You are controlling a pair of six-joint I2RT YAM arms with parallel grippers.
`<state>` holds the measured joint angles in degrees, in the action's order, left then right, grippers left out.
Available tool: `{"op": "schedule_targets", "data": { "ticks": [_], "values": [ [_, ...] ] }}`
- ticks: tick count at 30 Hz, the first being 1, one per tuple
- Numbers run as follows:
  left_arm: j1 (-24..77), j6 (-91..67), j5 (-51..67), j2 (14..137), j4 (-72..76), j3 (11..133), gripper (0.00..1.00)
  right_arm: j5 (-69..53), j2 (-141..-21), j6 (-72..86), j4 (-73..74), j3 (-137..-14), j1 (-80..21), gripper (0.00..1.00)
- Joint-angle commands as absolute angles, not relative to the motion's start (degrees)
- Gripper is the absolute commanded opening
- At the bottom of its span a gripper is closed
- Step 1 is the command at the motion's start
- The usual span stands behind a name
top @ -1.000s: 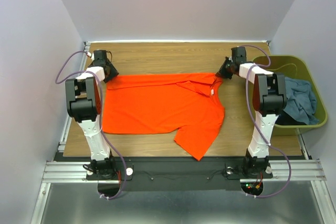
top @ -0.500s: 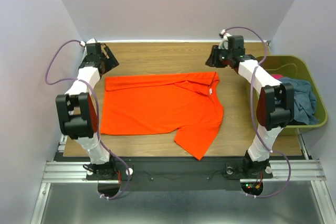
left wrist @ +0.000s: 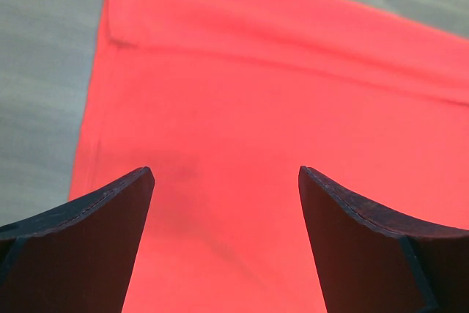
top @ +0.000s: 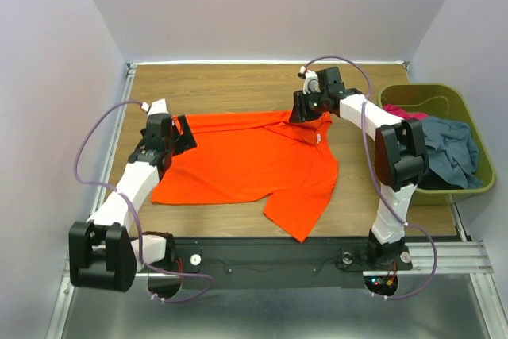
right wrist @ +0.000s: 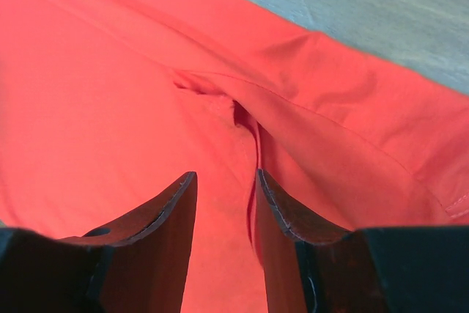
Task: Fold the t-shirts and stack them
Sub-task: Fold the tshirt
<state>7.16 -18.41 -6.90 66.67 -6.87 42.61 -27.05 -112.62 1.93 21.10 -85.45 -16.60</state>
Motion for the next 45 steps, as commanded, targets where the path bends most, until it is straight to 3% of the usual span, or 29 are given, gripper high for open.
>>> {"op": "schedule_targets", "data": {
  "ticks": [1,23,45],
  "values": [
    [6.9,-17.1,-9.8,61.4,-1.9,38.2,0.91,-26.5,-114.2,0.4,21.8,-85.8,-17.5,0.44],
    [6.9,-16.9,-7.7,66.8,-0.7,40.3,0.88,-19.8,-117.3,-1.2,22.5,-85.7,-19.0,0.40],
    [6.9,-16.3,-6.9,67.9,-0.7,40.9,0.87,-20.8,-118.5,-6.9,19.7,-91.5,-21.6,0.40]
  ]
}}
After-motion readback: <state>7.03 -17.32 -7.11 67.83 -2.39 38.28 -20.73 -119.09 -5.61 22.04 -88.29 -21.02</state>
